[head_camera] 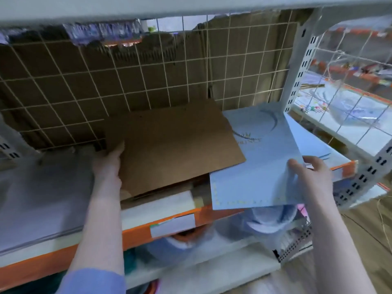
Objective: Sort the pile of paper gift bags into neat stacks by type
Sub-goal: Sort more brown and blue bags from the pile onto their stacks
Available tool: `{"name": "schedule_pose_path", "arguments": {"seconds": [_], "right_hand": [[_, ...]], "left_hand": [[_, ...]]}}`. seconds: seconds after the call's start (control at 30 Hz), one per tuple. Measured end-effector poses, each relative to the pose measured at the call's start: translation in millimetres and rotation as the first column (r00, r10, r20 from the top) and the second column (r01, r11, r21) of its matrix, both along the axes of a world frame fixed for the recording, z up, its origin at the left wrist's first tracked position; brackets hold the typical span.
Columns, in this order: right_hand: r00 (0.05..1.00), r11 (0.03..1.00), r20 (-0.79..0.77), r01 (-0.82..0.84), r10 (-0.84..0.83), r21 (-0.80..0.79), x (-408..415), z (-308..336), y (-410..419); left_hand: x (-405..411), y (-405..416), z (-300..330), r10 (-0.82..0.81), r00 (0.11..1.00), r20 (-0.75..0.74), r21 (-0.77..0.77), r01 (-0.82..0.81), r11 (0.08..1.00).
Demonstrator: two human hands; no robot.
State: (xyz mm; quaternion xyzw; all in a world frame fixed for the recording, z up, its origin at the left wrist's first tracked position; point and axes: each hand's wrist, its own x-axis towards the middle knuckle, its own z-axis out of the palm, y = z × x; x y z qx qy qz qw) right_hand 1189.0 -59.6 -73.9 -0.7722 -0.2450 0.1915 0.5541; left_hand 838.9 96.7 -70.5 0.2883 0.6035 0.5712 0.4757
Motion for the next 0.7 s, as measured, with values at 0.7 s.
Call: {"name": "schedule_pose_path", "arguments": {"seconds": [0.7], "right_hand": [[0.996, 0.989, 0.05, -0.071, 0.078, -0.127, 86.3, 5.8, 40.4]], "left_hand": [[56.6, 10.0, -22.1, 0.093, 0.3, -0.949, 0.0, -0.298, 0.955]]}}
